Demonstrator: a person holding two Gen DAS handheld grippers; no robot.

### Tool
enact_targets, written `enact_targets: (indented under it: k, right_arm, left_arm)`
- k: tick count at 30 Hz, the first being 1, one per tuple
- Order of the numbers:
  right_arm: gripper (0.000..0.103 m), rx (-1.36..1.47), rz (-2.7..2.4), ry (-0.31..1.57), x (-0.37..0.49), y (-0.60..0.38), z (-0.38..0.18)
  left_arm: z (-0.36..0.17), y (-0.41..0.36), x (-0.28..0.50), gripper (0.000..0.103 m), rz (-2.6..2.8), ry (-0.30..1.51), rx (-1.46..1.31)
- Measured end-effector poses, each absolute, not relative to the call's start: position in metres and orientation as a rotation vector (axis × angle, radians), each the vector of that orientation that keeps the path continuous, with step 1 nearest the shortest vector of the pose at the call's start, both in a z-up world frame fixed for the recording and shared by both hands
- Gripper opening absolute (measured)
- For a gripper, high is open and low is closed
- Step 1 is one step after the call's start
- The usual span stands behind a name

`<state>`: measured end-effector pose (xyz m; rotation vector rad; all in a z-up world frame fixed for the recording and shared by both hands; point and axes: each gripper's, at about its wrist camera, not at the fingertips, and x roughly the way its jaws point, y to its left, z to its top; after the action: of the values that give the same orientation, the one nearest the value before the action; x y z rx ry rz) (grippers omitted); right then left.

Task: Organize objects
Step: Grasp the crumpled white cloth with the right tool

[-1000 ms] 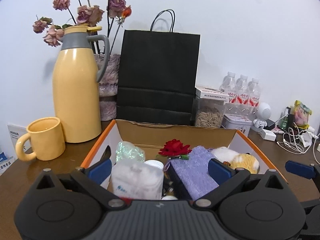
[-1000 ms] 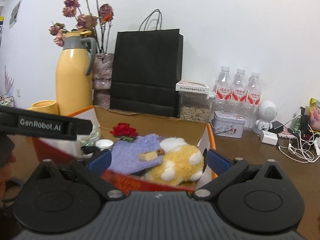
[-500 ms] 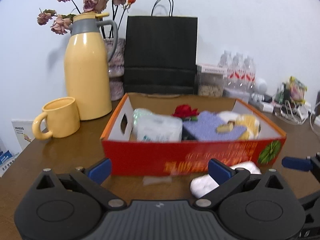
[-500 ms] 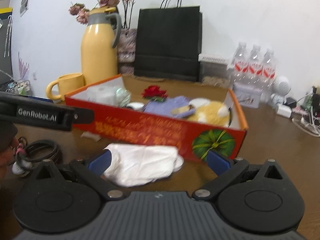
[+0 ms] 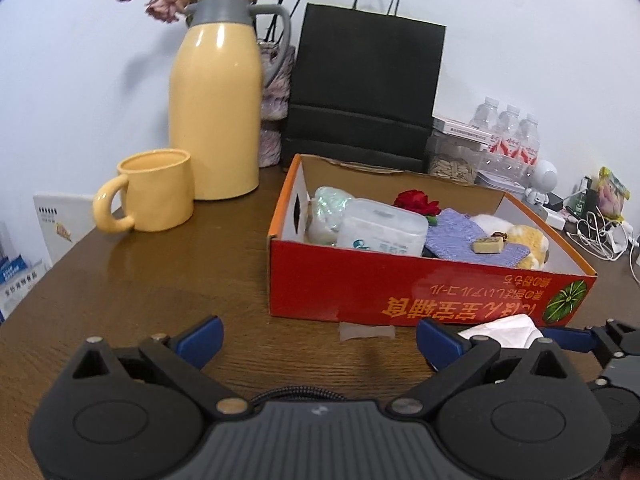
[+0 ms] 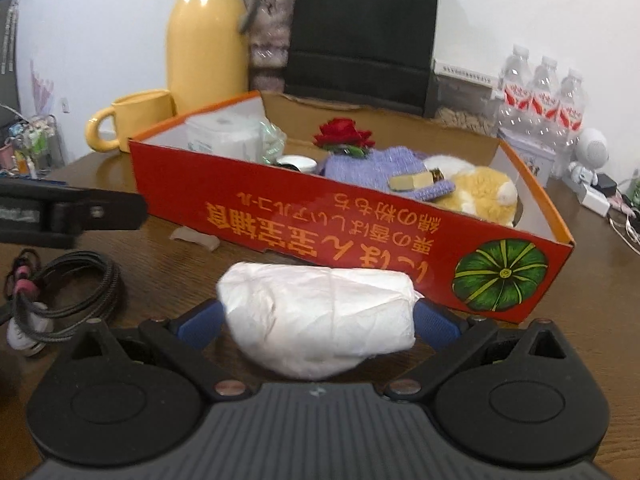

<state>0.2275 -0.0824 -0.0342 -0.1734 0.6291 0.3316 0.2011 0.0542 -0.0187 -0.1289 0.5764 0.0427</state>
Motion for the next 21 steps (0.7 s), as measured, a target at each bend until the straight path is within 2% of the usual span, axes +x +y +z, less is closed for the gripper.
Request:
enact_targets:
  k: [5, 7, 10, 12, 16, 21]
  right_arm:
    - [0.103, -0.187, 0.326, 0.647, 0.230, -0.079, -0.037]
    - [0.100, -0.194, 0.328, 0.642, 0.229, -0.078, -0.037]
    - [0.092, -0.187, 0.334, 0.632, 0.227, -0.080, -0.035]
    - [0.082, -0.179, 0.338, 0.619, 0.224, -0.082, -0.034]
    - [0.078, -0.147, 0.347, 0.585, 0.218, -0.088, -0.029]
    - [0.078, -0.089, 0.342, 0.501, 0.204, -0.105, -0.021]
  left_arm:
    - [-0.020, 0.055, 0.201, 0.103, 0.038, 0.582, -0.132]
    - [-0.020, 0.055, 0.201, 0.103, 0.039, 0.584, -0.127]
    - [-0.022, 0.054, 0.203, 0.103, 0.043, 0.594, -0.126]
    - [-0.023, 0.055, 0.204, 0.103, 0.046, 0.600, -0.127]
    - [-0.024, 0.055, 0.205, 0.103, 0.049, 0.606, -0.129]
    - [-0.025, 0.056, 0.206, 0.103, 0.053, 0.610, -0.131]
